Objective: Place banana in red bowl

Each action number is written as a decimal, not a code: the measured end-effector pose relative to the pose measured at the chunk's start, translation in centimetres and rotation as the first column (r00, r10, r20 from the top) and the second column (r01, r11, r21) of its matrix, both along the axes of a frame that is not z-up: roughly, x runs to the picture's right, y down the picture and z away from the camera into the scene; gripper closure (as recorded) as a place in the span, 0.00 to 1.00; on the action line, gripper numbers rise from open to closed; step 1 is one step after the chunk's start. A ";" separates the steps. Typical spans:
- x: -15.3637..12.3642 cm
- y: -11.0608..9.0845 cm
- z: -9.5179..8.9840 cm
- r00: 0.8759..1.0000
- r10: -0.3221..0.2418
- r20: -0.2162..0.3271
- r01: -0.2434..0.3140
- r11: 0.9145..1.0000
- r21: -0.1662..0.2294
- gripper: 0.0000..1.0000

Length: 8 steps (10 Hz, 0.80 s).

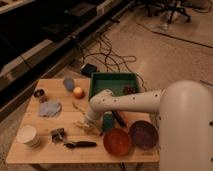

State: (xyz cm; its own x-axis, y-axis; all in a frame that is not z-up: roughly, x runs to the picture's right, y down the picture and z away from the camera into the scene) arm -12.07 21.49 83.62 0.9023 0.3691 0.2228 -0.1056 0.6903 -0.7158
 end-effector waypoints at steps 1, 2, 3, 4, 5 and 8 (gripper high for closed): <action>-0.6 -0.4 -0.7 1.000 -0.008 0.011 0.008 1.000 0.012 1.00; -1.0 -0.8 -1.3 1.000 -0.010 0.025 0.010 1.000 0.021 1.00; -1.3 -1.7 -2.5 0.999 -0.012 0.043 0.010 0.999 0.038 1.00; -1.5 -2.7 -3.7 0.998 -0.012 0.055 0.009 0.998 0.058 1.00; -1.5 -3.5 -4.6 0.998 -0.012 0.058 0.008 0.998 0.068 1.00; -1.3 -7.6 -9.0 0.998 -0.013 0.062 0.006 0.994 0.107 1.00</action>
State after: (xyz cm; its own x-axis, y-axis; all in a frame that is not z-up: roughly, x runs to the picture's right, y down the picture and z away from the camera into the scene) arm -13.41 13.93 74.67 0.8887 0.3314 0.3167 -0.0558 0.7639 -0.6429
